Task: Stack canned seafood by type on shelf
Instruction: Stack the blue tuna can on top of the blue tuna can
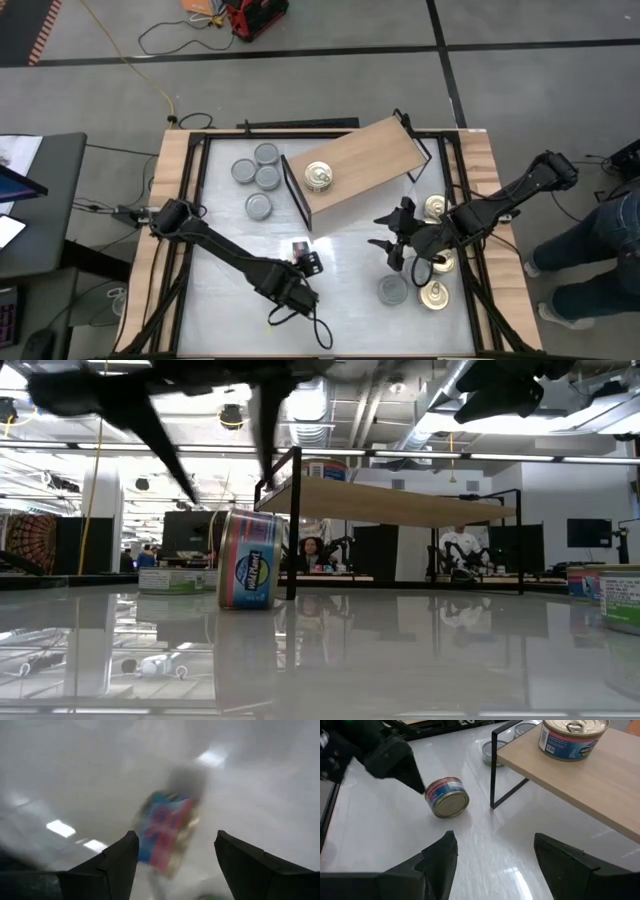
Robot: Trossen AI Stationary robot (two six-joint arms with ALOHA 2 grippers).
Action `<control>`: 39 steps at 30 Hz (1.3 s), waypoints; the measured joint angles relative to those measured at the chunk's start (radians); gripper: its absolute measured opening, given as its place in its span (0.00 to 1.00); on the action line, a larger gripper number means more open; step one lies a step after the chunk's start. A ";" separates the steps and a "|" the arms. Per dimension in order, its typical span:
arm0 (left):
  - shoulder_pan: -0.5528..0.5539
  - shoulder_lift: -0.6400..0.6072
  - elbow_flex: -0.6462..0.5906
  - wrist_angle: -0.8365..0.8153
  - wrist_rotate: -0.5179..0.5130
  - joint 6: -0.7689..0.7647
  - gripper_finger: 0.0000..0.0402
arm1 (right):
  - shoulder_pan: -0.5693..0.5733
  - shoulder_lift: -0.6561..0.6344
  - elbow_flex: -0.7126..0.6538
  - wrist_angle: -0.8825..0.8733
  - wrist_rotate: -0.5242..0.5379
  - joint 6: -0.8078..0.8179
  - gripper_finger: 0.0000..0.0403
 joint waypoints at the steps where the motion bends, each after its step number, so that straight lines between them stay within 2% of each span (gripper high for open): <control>1: 0.009 -0.008 0.000 -0.003 0.046 -0.034 0.63 | 0.000 0.000 0.000 0.000 0.000 0.000 0.71; 5: 0.066 -0.049 0.000 -0.002 0.169 -0.154 0.63 | 0.000 0.000 0.000 0.001 0.000 0.001 0.71; 9: 0.092 -0.086 0.000 -0.003 0.193 -0.268 0.63 | -0.011 0.028 0.000 0.021 0.000 0.030 0.71; 12: 0.077 -0.117 -0.051 0.026 0.191 -0.291 0.62 | -0.026 0.081 0.000 0.051 -0.004 0.009 0.71; 18: 0.030 -0.226 -0.281 0.189 0.112 -0.321 0.60 | -0.080 0.161 0.033 0.070 -0.096 -0.001 0.71; 22: 0.032 -0.363 -0.484 0.414 0.077 -0.388 0.60 | -0.107 0.225 0.074 0.109 -0.142 -0.003 0.71; 24: 0.032 -0.434 -0.586 0.520 0.030 -0.417 0.60 | -0.118 0.272 0.110 0.113 -0.153 -0.003 0.71; 28: 0.032 -0.546 -0.763 0.736 -0.134 -0.489 0.60 | -0.142 0.375 0.198 0.110 -0.163 -0.012 0.71; 30: 0.033 -0.575 -0.832 0.821 -0.157 -0.508 0.60 | -0.148 0.429 0.244 0.109 -0.166 -0.027 0.71; 34: 0.032 -0.583 -0.924 0.949 -0.167 -0.509 0.60 | -0.145 0.520 0.312 0.111 -0.168 -0.029 0.71; 39: 0.033 -0.563 -0.960 0.992 -0.201 -0.561 0.60 | -0.125 0.618 0.324 0.121 -0.183 0.016 0.71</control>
